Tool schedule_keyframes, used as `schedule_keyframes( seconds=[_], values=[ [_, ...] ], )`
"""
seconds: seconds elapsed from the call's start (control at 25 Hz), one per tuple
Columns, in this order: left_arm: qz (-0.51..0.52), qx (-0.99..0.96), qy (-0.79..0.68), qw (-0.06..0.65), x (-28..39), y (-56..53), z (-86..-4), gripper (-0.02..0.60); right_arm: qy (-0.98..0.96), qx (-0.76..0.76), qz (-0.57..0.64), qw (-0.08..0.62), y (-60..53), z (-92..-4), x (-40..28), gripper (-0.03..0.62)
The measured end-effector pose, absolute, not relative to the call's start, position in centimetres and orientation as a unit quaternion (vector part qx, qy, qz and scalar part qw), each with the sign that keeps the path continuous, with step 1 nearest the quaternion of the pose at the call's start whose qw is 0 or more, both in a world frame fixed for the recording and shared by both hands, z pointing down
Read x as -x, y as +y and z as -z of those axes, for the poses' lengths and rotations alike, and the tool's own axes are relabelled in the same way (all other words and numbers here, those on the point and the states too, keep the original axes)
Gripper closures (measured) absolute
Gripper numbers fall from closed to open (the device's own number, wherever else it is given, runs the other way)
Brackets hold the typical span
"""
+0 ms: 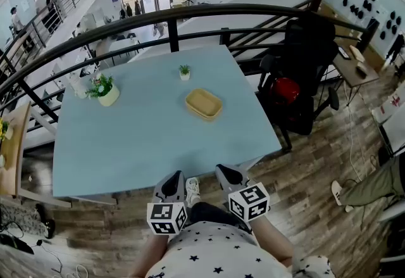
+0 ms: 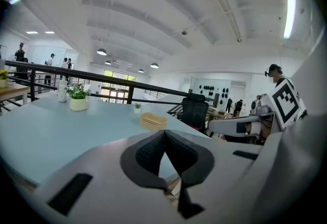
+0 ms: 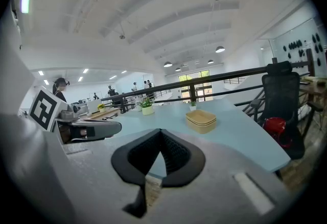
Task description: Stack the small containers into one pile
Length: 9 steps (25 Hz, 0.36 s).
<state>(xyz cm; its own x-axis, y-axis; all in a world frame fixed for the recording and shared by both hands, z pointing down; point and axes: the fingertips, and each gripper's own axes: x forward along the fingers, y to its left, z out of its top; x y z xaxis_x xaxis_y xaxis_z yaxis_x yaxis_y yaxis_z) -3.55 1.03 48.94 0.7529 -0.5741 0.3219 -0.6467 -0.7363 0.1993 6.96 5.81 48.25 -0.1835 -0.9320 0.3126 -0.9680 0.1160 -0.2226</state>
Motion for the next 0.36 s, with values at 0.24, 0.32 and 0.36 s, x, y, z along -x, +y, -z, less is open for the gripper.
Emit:
schedule_keyframes(
  seconds=[0.24, 0.32, 0.36],
  values=[
    [-0.121, -0.925, -0.327, 0.153, 3.46, 0.57, -49.06, 0.58, -0.743, -0.641, -0.188, 0.043, 5.29, -48.09, -7.25, 0.589],
    [-0.12, -0.925, -0.327, 0.154, 3.45, 0.41, -49.08, 0.58, -0.743, -0.641, -0.188, 0.042, 5.14, -48.05, -7.26, 0.589],
    [-0.121, -0.925, -0.326, 0.155, 3.46, 0.34, -49.08, 0.58, -0.743, -0.641, -0.188, 0.042, 5.07, -48.02, -7.25, 0.589]
  ],
)
